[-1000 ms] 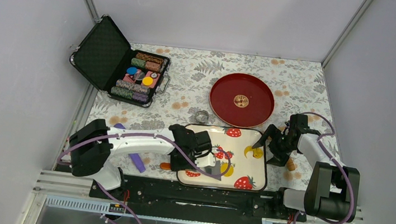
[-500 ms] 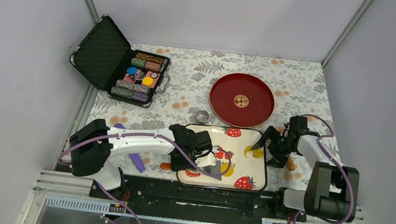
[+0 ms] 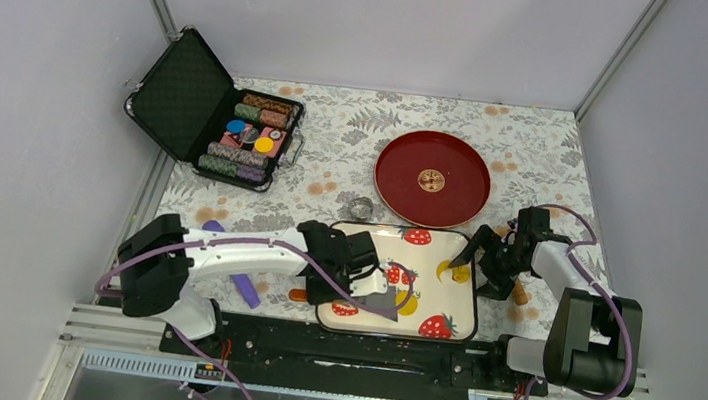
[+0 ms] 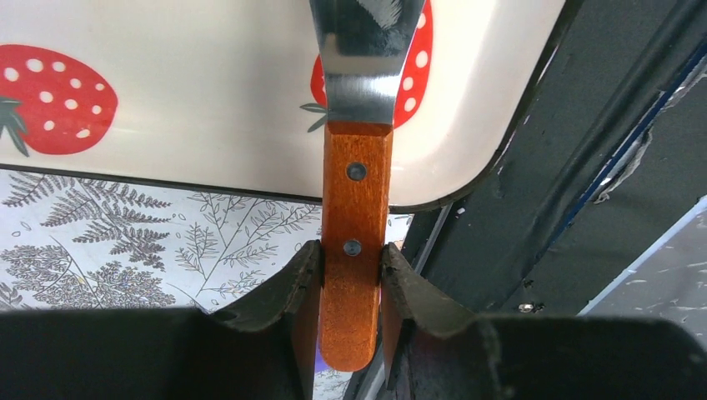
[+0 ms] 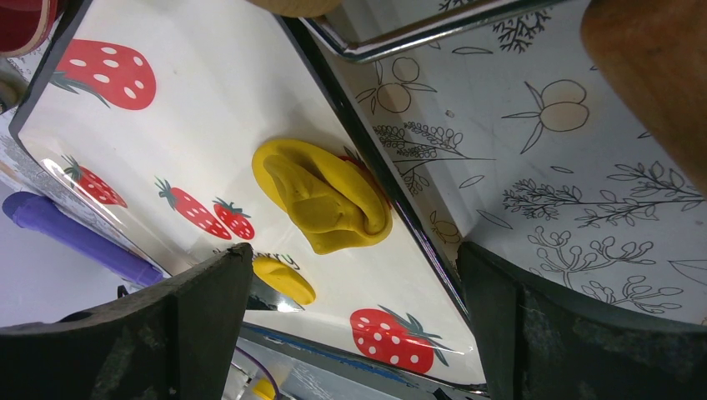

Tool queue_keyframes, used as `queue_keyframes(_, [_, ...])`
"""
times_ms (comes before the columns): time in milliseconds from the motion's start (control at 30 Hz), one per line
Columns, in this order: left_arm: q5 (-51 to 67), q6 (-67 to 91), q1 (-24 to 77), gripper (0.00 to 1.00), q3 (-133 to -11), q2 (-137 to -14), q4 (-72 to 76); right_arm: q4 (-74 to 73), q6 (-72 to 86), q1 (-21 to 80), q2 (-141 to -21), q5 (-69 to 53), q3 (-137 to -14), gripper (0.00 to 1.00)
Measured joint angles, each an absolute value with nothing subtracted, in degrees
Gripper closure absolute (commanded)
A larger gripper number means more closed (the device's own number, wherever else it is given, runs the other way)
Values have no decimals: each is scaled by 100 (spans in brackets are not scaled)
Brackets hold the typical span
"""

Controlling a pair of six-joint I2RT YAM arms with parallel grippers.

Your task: Roll out the dumpling wrappers from the dough

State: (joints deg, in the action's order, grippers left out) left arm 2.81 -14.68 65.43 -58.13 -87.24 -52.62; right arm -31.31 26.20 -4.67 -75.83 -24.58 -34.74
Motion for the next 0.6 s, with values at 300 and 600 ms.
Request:
queue_keyframes(300, [244, -1455, 6541, 100, -5561, -8180, -4993, -3131, 2620, -467, -7590, -2462, -3474, 1])
queue_keyframes(600, [60, -1481, 6541, 100, -5419, -8143, -4958, -3105, 2620, -467, -7609, -2515, -3474, 0])
